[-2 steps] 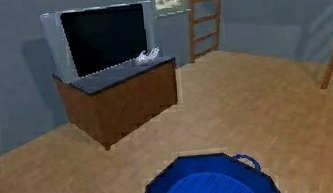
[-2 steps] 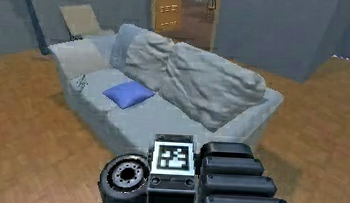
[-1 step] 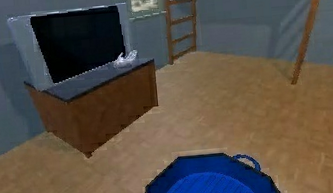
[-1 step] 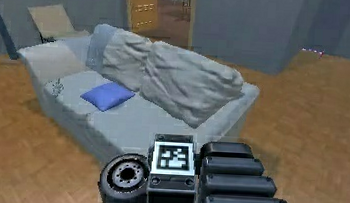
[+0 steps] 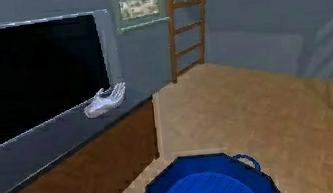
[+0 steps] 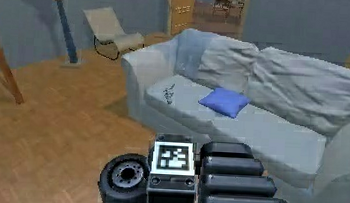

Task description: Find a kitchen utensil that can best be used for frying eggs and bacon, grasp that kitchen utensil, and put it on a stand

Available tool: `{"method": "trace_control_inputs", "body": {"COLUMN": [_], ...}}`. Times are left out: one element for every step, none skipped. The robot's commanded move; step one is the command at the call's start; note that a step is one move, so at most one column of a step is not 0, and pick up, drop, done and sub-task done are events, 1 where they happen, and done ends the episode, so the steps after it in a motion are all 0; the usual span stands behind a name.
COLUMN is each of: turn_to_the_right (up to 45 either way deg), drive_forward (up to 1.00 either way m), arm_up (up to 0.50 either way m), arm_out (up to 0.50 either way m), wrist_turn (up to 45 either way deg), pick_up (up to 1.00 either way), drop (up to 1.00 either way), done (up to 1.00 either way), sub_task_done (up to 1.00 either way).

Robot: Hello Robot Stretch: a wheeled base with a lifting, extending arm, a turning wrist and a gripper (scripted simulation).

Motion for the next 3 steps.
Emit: {"method": "trace_control_inputs", "body": {"turn_to_the_right": [0.0,45.0,45.0], "drive_forward": [0.70,0.00,0.00], "arm_up": [0.00,0.00,0.00], "arm_out": [0.00,0.00,0.00], "wrist_turn": [0.0,0.0,0.0], "pick_up": [0.00,0.00,0.00], "drop": [0.00,0.00,0.00], "done": [0.00,0.00,0.00], "sub_task_done": [0.00,0.00,0.00]}}
